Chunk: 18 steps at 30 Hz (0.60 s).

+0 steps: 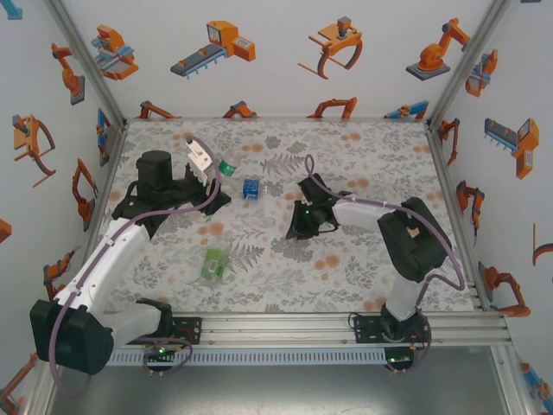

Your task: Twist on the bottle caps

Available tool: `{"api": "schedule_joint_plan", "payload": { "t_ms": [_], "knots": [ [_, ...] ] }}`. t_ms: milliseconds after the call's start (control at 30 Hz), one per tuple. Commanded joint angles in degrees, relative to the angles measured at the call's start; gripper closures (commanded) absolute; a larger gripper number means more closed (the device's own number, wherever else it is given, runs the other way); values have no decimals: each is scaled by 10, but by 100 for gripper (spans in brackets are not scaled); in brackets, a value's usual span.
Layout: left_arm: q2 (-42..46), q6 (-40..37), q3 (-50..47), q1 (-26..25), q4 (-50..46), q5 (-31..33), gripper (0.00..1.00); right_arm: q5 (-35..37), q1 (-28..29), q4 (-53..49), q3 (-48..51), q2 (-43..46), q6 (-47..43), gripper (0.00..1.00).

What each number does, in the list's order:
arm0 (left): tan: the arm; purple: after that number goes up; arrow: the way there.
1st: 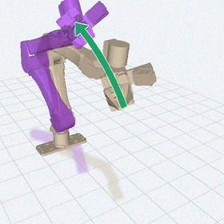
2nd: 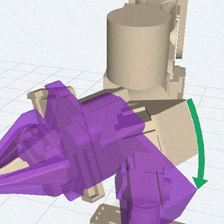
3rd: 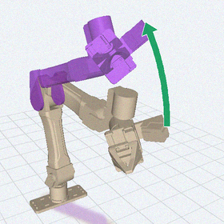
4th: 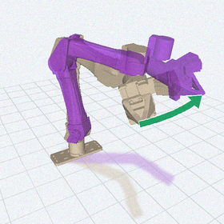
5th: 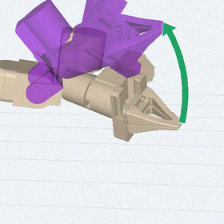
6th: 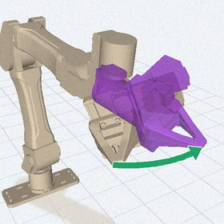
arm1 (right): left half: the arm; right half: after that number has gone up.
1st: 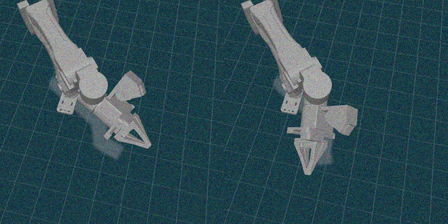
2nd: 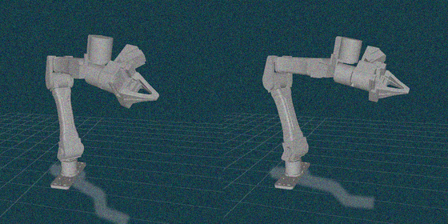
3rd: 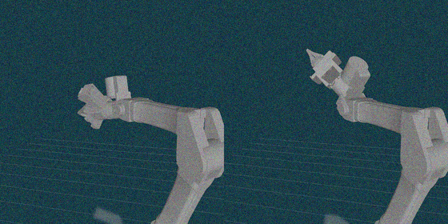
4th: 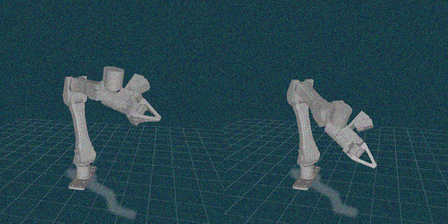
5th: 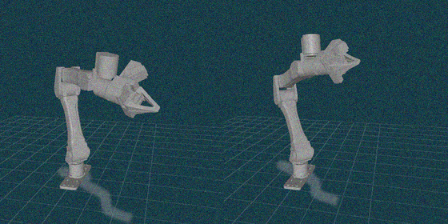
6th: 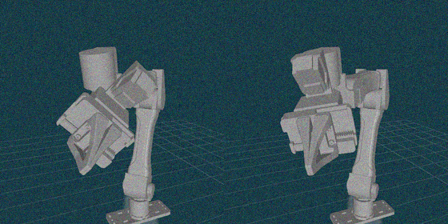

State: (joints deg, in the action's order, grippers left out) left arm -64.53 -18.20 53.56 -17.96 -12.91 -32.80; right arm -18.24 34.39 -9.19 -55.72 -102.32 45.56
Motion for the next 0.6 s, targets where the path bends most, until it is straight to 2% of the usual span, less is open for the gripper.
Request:
{"api": "schedule_joint_plan", "payload": {
  "t_ms": [0,100,267,433,567],
  "knots": [
    [-6,3,7,3,4,-14,97,-46,-13,77,58,7,40,79],
    [-9,11,2,2,10,-15,97,-32,-24,75,98,25,40,75],
    [-18,25,-2,1,24,-14,97,10,-39,33,128,46,26,63],
    [-18,35,5,-4,8,-12,97,74,-37,-63,94,75,-10,55],
    [-12,62,3,-9,14,-18,97,136,-30,-147,45,105,-48,54]
  ]
}}
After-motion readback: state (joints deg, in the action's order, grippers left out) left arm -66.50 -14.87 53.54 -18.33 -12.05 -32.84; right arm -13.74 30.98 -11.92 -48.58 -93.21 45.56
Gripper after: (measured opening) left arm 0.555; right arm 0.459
